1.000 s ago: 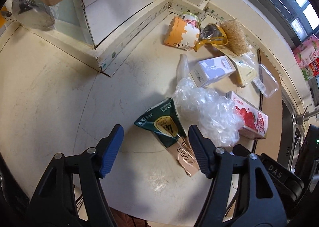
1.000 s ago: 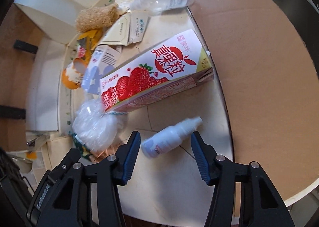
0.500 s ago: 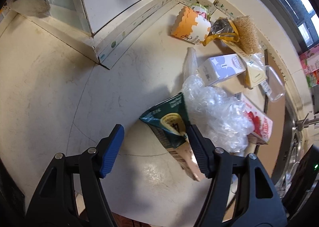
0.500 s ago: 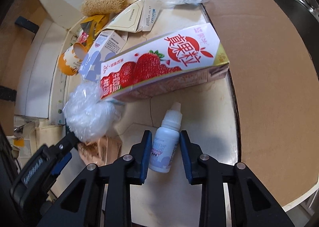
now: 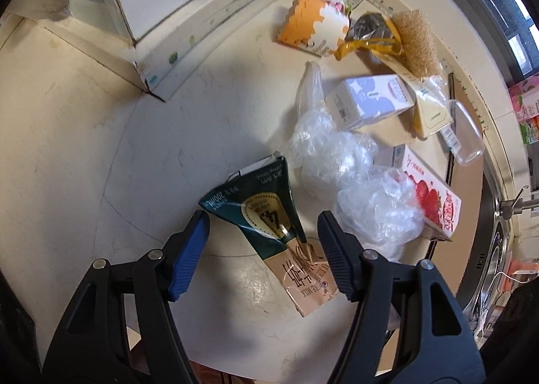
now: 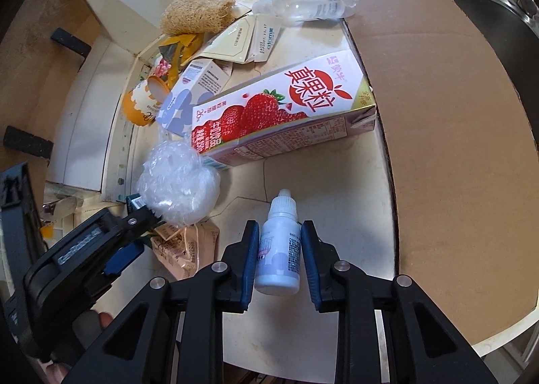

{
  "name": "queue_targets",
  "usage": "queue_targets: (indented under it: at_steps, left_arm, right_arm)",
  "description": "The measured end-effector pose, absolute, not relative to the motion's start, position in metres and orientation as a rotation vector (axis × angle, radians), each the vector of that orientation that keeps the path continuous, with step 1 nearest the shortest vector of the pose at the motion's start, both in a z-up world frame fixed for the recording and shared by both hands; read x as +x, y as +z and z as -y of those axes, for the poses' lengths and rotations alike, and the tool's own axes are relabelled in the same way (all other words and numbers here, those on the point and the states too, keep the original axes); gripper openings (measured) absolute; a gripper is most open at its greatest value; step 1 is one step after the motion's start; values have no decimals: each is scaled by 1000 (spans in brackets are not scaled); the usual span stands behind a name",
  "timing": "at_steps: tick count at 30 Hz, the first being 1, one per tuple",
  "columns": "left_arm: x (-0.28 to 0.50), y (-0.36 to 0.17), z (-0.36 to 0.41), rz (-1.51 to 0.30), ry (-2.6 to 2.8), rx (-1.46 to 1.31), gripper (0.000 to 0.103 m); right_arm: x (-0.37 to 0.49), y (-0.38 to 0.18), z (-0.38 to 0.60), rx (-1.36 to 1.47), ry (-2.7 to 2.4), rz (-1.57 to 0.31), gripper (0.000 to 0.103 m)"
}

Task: Collect trash
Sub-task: 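Grasp the green snack bag with the left tool while the right tool grasps the white dropper bottle, then carry both items down over the floor bin and open both tools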

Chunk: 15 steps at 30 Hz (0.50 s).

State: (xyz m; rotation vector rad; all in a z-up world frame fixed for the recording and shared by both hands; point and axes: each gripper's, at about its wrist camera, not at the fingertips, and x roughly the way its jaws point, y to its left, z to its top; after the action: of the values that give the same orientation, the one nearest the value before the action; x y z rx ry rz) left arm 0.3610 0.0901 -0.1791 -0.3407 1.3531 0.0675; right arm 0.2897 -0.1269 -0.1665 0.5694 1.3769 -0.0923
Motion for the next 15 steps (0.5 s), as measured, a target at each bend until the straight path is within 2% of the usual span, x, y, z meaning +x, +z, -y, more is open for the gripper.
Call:
queue_targets:
  at_steps: [2, 4, 6, 8, 15]
  left_arm:
    - [358, -183, -89, -1369, 64, -345, 64]
    - [355, -187, -89, -1381, 59, -352, 54]
    - [351, -192, -88, -1398, 43, -364, 38]
    - [347, -191, -87, -1389, 44, -350, 34]
    - [321, -179, -82, -1335, 27, -274, 29]
  right_arm:
    - [286, -164, 126, 566, -83, -1374, 25]
    - [286, -164, 124, 560, -76, -1374, 25]
    - [285, -163, 123, 558, -71, -1375, 25]
    - [281, -162, 124, 560, -64, -1376, 25]
    - [263, -147, 126, 557, -28, -1361, 25]
